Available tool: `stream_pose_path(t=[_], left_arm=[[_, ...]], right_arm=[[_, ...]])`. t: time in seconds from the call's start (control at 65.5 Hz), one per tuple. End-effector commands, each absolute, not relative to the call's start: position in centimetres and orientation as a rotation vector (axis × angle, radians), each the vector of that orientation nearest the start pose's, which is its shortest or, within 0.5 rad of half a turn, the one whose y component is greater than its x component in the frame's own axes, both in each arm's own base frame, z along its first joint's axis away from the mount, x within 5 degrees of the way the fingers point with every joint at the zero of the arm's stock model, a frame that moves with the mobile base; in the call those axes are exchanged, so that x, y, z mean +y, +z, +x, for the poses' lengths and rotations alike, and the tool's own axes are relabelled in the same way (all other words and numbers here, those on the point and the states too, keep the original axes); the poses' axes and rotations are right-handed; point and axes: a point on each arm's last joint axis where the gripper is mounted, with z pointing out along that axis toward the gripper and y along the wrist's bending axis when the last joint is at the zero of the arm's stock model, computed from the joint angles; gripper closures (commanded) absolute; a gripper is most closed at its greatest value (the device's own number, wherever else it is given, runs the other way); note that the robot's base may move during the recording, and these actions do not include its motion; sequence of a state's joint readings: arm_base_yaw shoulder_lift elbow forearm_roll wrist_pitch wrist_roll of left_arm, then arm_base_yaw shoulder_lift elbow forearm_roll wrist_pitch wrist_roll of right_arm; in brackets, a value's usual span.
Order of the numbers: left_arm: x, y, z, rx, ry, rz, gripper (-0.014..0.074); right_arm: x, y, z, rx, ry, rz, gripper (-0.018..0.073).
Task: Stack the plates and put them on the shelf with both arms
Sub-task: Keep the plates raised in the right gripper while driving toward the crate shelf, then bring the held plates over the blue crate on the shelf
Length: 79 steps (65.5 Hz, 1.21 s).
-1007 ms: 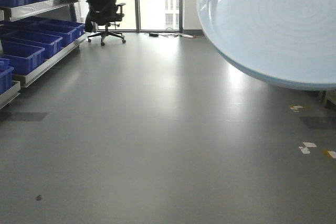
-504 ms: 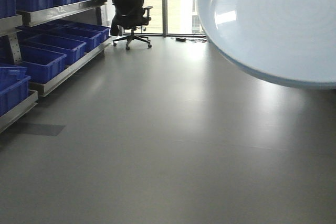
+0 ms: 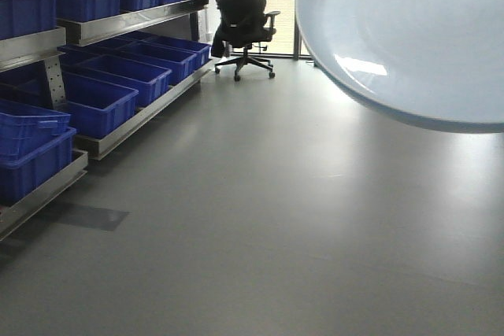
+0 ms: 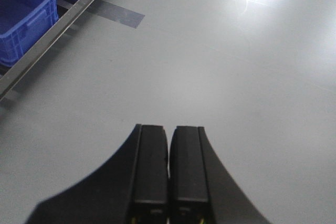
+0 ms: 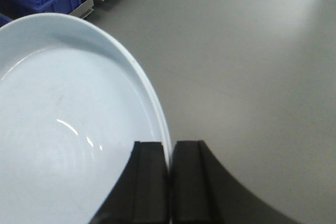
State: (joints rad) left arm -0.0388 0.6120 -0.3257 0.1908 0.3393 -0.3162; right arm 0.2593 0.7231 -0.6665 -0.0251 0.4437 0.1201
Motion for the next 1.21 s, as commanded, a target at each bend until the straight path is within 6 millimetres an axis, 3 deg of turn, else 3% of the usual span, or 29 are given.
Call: stream_pose_path(t=[0.0, 1.191], left_arm=[[-0.06, 25.76, 12.50, 1.997, -0.068, -0.132, 0.0512], [-0.06, 25.76, 12.50, 1.997, -0.068, -0.132, 0.0512]], right_arm=[[3.65, 35.14, 14.39, 1.853, 0.230, -0.146, 0.0536], [3.65, 35.14, 14.39, 1.854, 0.230, -0.146, 0.0536]])
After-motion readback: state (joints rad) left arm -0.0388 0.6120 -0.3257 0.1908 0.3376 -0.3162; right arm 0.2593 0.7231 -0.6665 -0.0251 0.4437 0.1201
